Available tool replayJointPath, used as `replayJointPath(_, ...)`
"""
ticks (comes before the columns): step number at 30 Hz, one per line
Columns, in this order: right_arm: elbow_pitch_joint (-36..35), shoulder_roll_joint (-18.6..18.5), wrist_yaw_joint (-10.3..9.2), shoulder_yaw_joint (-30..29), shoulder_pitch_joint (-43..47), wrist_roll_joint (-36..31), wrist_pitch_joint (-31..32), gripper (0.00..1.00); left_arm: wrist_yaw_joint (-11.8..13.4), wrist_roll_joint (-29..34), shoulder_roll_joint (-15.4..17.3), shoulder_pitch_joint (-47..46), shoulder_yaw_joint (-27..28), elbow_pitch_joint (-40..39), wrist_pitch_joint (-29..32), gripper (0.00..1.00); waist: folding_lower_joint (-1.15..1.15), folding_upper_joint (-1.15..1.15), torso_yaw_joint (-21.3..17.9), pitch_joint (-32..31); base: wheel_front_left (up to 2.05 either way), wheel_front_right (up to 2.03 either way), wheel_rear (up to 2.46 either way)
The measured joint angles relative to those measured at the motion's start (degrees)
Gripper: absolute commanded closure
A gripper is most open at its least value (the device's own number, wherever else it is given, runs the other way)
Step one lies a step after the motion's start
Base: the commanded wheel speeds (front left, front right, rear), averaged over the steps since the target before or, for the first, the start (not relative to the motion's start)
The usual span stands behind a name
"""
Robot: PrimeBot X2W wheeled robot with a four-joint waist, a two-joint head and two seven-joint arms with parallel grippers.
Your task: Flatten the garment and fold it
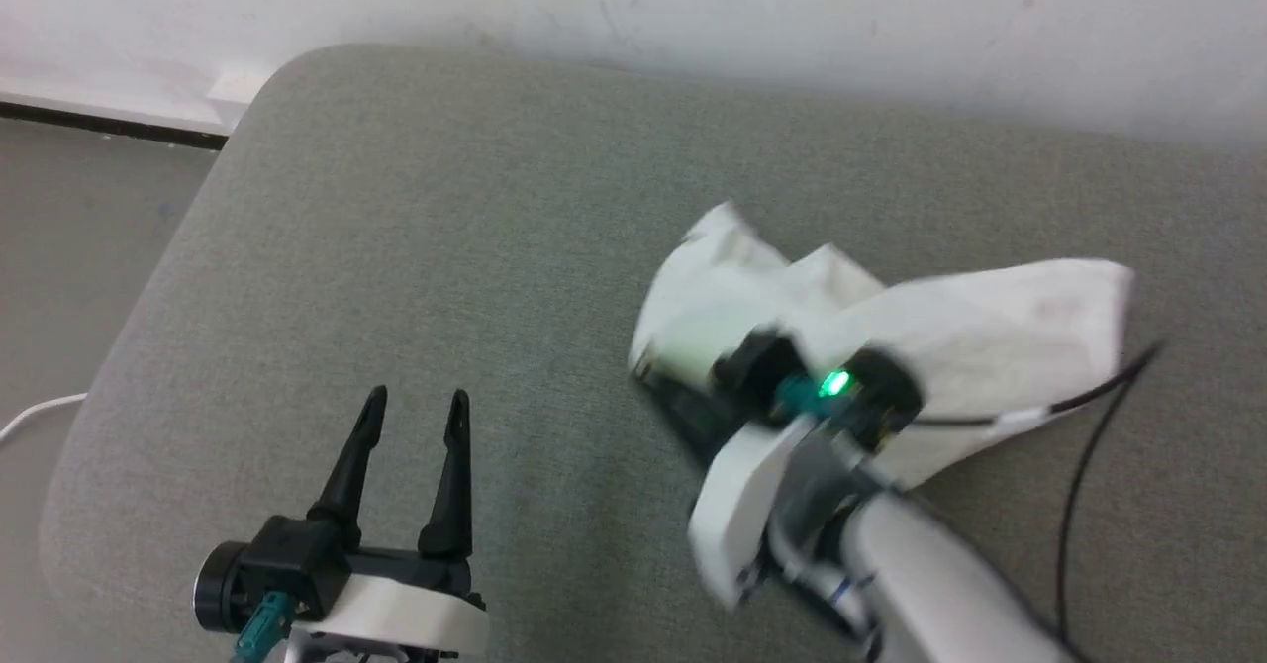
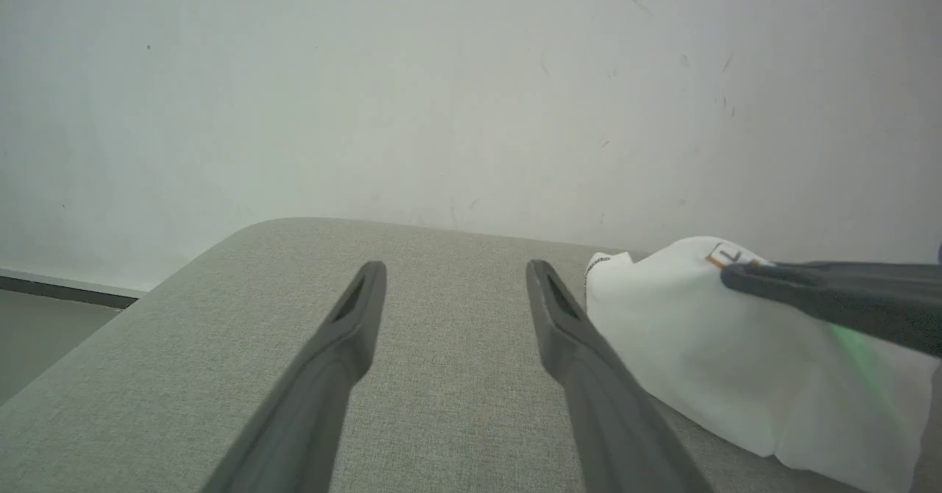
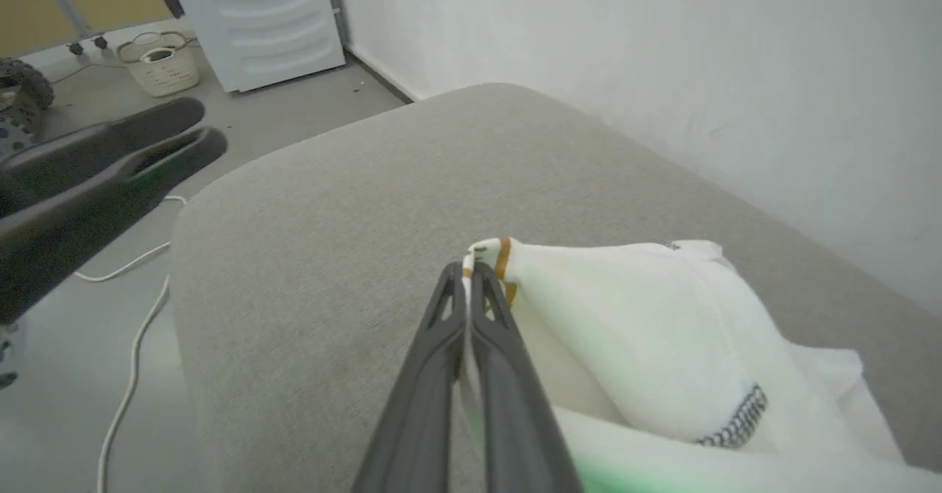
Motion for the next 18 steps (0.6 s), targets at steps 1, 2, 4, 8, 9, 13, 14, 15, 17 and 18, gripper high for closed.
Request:
replayJointPath(1,0.75,0.07,0.00,2.64,0.96,1.46,0.49,1.00,0.00,0.00,0.00,0.08,-0.02,0.10,0.00,0.00,0.00,0.00,0.21,-0.04,0.00,0.00,0.00)
replayJointPath(2,1.65,0.15,0.00,4.95,2.21,2.96,1.03,1.00,0.00,0.00,0.00,0.12,-0.05,0.19,0.00,0.00,0.00,0.00,0.43,-0.08,0.00,0.00,0.00)
replayJointPath(4,4.16,0.18,0.00,7.95,4.41,4.23,2.16,1.00,-0.01,0.00,-0.01,0.12,-0.09,0.29,0.00,0.00,0.00,0.00,0.87,-0.14,0.00,0.00,0.00)
replayJointPath(8,8.47,0.04,0.00,9.66,6.80,5.39,4.25,0.11,0.00,0.00,0.00,0.14,0.04,0.30,0.00,0.00,0.00,0.00,1.30,-0.36,0.00,0.00,0.00)
replayJointPath(9,8.91,0.03,0.00,9.33,6.94,5.63,4.26,0.00,0.00,0.00,0.00,0.17,0.10,0.30,0.00,0.00,0.00,0.00,1.27,-0.43,0.00,0.00,0.00)
replayJointPath(13,8.16,0.08,0.00,5.88,6.91,7.49,3.48,0.00,0.00,0.00,0.00,1.00,0.26,0.30,0.00,0.00,0.00,0.00,0.69,-0.72,0.00,0.00,0.00)
replayJointPath(14,7.44,0.04,0.00,4.77,6.84,7.60,3.18,0.00,0.01,0.00,0.00,1.04,0.24,0.31,0.00,0.00,0.00,0.00,0.52,-0.79,0.00,0.00,0.00)
replayJointPath(15,6.56,0.09,0.00,3.25,6.80,7.73,2.99,0.00,0.01,0.00,0.00,1.03,0.21,0.29,0.00,0.00,0.00,0.00,0.34,-0.84,0.00,0.00,0.00)
replayJointPath(17,4.48,0.11,0.00,0.01,6.64,7.92,2.52,0.00,0.08,0.00,0.00,1.03,0.20,0.27,0.00,0.00,0.00,0.00,-0.03,-0.87,0.00,0.00,0.00)
replayJointPath(18,3.47,0.11,0.00,-1.85,6.56,7.73,2.21,0.00,0.09,0.00,0.00,1.03,0.18,0.26,0.00,0.00,0.00,0.00,-0.20,-0.86,0.00,0.00,0.00)
